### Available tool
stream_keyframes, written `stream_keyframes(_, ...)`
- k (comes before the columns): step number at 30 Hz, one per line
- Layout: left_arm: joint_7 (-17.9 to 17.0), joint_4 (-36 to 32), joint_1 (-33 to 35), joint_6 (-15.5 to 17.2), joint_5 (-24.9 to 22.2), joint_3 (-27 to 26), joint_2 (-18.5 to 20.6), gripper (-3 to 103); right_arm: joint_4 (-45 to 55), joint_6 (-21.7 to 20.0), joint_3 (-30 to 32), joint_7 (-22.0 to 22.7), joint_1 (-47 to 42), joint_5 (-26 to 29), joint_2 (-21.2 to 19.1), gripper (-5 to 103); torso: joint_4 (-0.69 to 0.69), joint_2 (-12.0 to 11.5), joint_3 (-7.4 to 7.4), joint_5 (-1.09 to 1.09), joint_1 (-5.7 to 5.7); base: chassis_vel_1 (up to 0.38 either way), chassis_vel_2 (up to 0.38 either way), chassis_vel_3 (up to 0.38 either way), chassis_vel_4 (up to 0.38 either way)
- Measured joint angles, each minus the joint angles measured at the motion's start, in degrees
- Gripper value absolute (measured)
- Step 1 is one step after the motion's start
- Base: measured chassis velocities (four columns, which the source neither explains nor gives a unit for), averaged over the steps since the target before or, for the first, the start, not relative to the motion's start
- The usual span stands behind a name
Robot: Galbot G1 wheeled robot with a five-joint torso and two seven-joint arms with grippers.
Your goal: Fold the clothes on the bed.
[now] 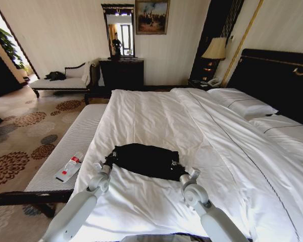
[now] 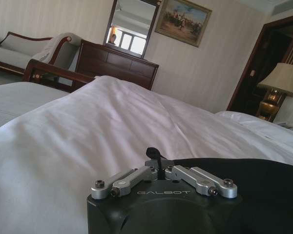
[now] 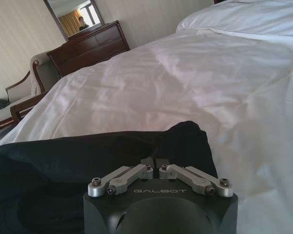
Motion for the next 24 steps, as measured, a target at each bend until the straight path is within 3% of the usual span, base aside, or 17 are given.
stream_keyframes(24, 0.56, -1.58, 2.06, -0.94, -3.02, -1.65, 2.18, 2, 4.67, 2.63, 1.81, -2.46, -8.39, -10.09, 5.43, 1, 0.00, 0.00, 0.00, 0.01, 0.00, 0.000, 0.000, 0.000, 0.000)
